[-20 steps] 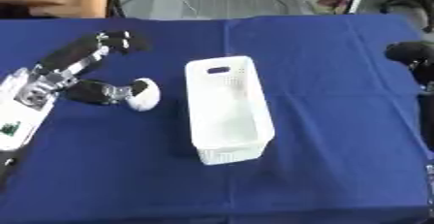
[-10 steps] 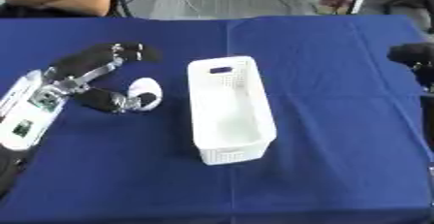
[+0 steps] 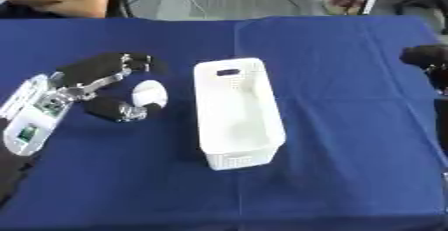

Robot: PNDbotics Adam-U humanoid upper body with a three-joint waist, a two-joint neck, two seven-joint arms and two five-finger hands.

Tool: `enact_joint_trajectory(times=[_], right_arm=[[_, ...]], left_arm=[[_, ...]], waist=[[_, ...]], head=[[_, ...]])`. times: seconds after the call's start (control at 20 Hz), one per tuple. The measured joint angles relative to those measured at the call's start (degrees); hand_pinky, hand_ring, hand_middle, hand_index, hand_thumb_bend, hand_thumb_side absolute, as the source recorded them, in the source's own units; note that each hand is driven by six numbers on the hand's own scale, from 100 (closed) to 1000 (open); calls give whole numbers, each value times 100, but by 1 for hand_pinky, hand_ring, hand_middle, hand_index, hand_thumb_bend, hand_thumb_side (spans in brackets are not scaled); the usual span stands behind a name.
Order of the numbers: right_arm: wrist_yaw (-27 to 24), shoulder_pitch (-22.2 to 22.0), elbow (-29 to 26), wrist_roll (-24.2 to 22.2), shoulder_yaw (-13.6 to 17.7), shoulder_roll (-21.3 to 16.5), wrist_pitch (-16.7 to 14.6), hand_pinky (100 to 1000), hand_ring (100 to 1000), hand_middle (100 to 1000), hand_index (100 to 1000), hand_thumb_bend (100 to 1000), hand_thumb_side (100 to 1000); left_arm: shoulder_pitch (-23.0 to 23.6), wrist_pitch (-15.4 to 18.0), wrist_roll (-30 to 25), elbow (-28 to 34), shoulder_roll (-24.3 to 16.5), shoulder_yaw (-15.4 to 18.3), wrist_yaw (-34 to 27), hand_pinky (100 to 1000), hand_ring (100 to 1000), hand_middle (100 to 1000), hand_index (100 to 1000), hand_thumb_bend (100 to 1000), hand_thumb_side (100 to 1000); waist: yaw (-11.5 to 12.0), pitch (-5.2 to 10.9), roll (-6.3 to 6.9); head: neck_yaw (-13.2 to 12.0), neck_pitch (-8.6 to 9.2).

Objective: Pick up objects on the table and place them in the box.

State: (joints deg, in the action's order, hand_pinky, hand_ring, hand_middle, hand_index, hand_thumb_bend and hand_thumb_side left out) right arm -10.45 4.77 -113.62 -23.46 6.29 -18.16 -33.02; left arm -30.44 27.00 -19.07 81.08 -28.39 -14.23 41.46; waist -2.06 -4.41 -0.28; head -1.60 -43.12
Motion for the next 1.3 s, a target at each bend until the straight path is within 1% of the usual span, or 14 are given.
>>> enact_joint_trajectory(times=[0.2, 0.6, 0.75, 1.3], right_arm=[[-1, 0, 0, -2, 0, 0, 1, 834, 819, 776, 863, 100, 705], [-7, -1, 0, -4, -2, 0, 1, 834, 819, 776, 864, 100, 705], [-8, -1, 0, -10, -3, 0, 4, 834, 819, 776, 864, 100, 705], [-18, -1, 0, -18, -19, 0, 10, 834, 819, 776, 864, 100, 705]], left_arm=[[-50, -19, -90, -70, 0, -3, 97, 718, 740, 809, 889, 676, 839], [-52, -50, -203, -138, 0, -3, 169, 701, 726, 806, 886, 670, 841], [-54, -52, -258, -168, 0, -3, 191, 686, 717, 802, 887, 689, 845], [-90, -10, -502, -240, 0, -3, 330, 683, 715, 800, 890, 691, 857]], waist=[[-3, 0, 1], [-4, 1, 1], [-4, 2, 1], [-4, 4, 1]], head=[[-40, -17], [-42, -41], [-46, -41], [-73, -42]])
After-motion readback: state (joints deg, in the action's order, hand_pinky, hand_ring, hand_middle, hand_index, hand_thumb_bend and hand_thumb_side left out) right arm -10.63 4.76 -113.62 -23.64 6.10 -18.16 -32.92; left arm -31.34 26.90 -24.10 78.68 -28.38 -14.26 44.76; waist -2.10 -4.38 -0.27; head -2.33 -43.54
